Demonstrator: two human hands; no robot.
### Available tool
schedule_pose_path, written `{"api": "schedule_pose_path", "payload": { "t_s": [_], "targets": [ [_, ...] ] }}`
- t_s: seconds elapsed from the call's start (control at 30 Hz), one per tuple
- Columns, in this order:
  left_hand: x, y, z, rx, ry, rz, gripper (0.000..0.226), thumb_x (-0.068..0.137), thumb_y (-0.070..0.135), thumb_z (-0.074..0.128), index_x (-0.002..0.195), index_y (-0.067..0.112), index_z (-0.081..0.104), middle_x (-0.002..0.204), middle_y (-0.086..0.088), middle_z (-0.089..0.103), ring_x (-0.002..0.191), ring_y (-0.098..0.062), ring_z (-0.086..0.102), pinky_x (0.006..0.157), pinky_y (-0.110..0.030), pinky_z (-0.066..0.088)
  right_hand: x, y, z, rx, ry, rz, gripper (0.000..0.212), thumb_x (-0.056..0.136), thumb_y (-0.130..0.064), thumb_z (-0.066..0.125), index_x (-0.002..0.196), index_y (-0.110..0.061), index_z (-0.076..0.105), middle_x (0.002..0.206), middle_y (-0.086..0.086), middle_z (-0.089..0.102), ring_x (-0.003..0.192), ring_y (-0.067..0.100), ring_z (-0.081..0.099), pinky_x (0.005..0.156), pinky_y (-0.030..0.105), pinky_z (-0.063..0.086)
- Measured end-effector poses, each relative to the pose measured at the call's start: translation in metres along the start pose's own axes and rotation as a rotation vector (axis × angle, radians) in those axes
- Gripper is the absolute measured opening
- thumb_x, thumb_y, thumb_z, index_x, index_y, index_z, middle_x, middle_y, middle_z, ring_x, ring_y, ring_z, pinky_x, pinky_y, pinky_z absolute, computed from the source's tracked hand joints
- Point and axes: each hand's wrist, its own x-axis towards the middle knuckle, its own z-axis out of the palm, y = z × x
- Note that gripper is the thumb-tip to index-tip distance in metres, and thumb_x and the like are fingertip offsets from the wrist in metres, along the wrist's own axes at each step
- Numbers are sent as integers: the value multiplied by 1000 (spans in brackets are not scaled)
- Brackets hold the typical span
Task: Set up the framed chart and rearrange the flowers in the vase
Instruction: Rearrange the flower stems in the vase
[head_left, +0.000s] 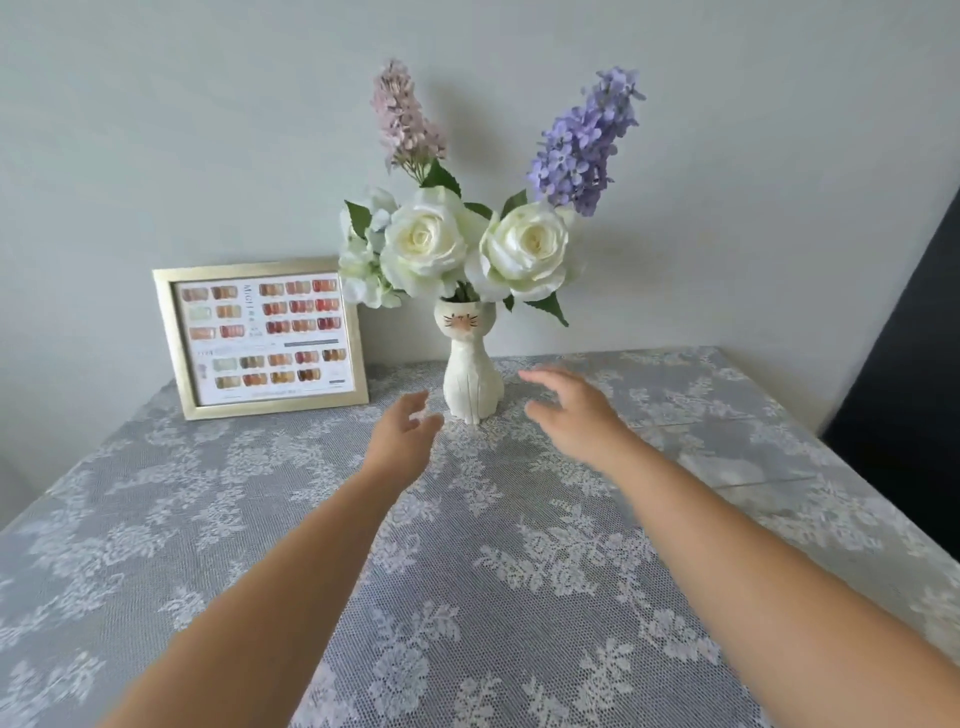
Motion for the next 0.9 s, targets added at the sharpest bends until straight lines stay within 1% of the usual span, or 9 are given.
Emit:
{"api": "schedule_pose_path", "payload": {
  "t_s": [0.07, 0.13, 0.2, 0.3, 0.37, 0.43, 0.5, 0.6, 0.9],
  "targets": [
    [12, 1, 1, 21, -23, -10, 49, 97, 33, 56, 144, 25, 43, 144, -9, 52, 122, -48, 54, 87, -47, 55, 19, -3, 20, 58, -20, 56, 49, 92, -22, 54, 139, -30, 47, 150, -2, 40, 72, -7, 43, 65, 15, 38],
    [23, 3, 3, 31, -30, 2, 50, 98, 35, 55, 145, 28, 42, 143, -8, 54, 123, -50, 51, 90, -52, 54, 38, -3, 36, 85, 2, 129, 53, 91, -23, 55, 142, -31, 44, 149, 1, 41, 72, -5, 48, 59, 16, 38],
    [34, 6, 6, 38, -36, 46, 50, 98, 36, 55, 146, 31, 41, 142, -7, 54, 122, -49, 53, 90, -54, 53, 54, -1, 48, 79, 31, 172, 56, 91, -24, 57, 145, -29, 39, 149, 2, 41, 100, 10, 59, 69, 21, 43],
    [48, 11, 8, 36, -80, 106, 49, 99, 37, 52, 146, 34, 40, 143, -7, 54, 121, -49, 53, 92, -55, 51, 73, 1, 57, 99, 66, 231, 64, 90, -25, 61, 148, -27, 33, 151, 5, 40, 120, 23, 54, 86, 35, 50],
    [58, 12, 10, 30, -98, 162, 52, 99, 36, 53, 148, 34, 38, 147, -6, 50, 125, -36, 56, 98, -52, 50, 82, 3, 62, 104, 72, 237, 67, 90, -24, 63, 148, -27, 32, 152, 3, 39, 130, 23, 47, 96, 36, 46],
    [68, 11, 11, 39, -113, 232, 55, 98, 34, 55, 150, 33, 36, 150, -4, 46, 129, -23, 52, 104, -50, 45, 90, 4, 67, 112, 73, 229, 67, 90, -23, 64, 148, -26, 33, 150, 2, 43, 124, 20, 49, 91, 32, 46],
    [75, 7, 12, 44, -125, 262, 54, 98, 35, 54, 149, 34, 37, 149, -3, 46, 132, -22, 49, 107, -52, 41, 94, 5, 72, 112, 87, 221, 64, 90, -24, 63, 147, -28, 35, 143, 4, 51, 108, 16, 54, 77, 25, 46],
    [82, 2, 14, -11, -150, 247, 52, 98, 34, 56, 147, 37, 39, 147, 0, 50, 132, -20, 49, 108, -48, 40, 97, 9, 78, 87, 126, 203, 58, 92, -27, 60, 145, -32, 38, 131, 5, 60, 97, 19, 60, 71, 28, 48],
    [82, -1, 17, -37, -118, 246, 52, 94, 32, 62, 142, 43, 44, 119, 13, 58, 111, -7, 54, 87, -26, 38, 94, 15, 82, 140, 118, 172, 61, 93, -12, 57, 147, -29, 35, 139, 2, 54, 115, 20, 56, 85, 30, 48]
  ]
}}
